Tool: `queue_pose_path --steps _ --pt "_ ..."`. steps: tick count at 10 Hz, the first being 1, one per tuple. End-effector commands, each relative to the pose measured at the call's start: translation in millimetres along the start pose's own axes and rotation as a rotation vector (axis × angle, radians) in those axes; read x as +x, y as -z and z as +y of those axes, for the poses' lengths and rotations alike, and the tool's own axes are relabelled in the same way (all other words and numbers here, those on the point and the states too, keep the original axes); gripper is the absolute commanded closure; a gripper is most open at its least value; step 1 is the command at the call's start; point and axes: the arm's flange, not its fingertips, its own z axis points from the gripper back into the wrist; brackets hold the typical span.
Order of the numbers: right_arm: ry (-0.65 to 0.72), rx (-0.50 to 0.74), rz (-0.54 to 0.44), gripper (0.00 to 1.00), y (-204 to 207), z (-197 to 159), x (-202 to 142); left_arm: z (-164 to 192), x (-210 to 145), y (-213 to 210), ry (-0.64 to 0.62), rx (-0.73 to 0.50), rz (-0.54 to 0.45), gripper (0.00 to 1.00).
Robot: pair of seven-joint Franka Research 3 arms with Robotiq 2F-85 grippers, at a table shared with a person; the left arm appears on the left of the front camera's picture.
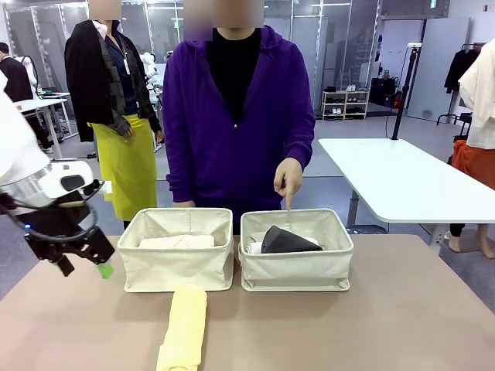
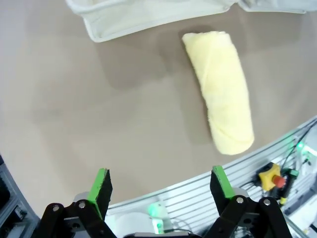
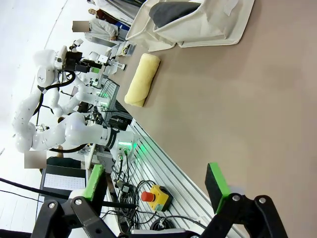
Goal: Divide the towels into two baskets.
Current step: Pick up one hotel-folded towel from the bottom of the table and place it in the Fabric basket indicated by the person.
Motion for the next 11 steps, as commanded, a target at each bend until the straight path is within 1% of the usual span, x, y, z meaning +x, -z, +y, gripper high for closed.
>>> queue_pose_path --steps 1,2,3,5,6,7,8,10,11 --pt "-0.005 0.011 -0.012 0.00 -1 4 2 -37 26 8 -0.106 0.031 0.100 0.00" --pt "-0.005 0.011 -0.012 0.00 -1 4 2 -51 29 16 -0.128 0.002 0.128 0.00" --pt "-0.005 0.011 -0.012 0.00 -1 4 2 -63 31 25 -0.169 0.009 0.154 0.00" --pt "-0.005 0.011 -0.012 0.00 -1 4 2 -89 35 52 -0.246 0.071 0.171 0.00" --pt "-0.005 0.011 -0.012 0.00 -1 4 2 -98 36 68 -0.254 0.102 0.172 0.00" --pt "-0.005 0.011 -0.012 0.00 -1 4 2 -103 36 80 -0.280 0.103 0.179 0.00" --pt "-0.005 0.011 -0.012 0.00 -1 4 2 -111 34 91 -0.299 0.111 0.173 0.00" --pt "-0.005 0.011 -0.012 0.00 -1 4 2 -126 31 111 -0.318 0.099 0.129 0.00" --pt "-0.005 0.011 -0.012 0.00 -1 4 2 -128 31 122 -0.325 0.111 0.109 0.00"
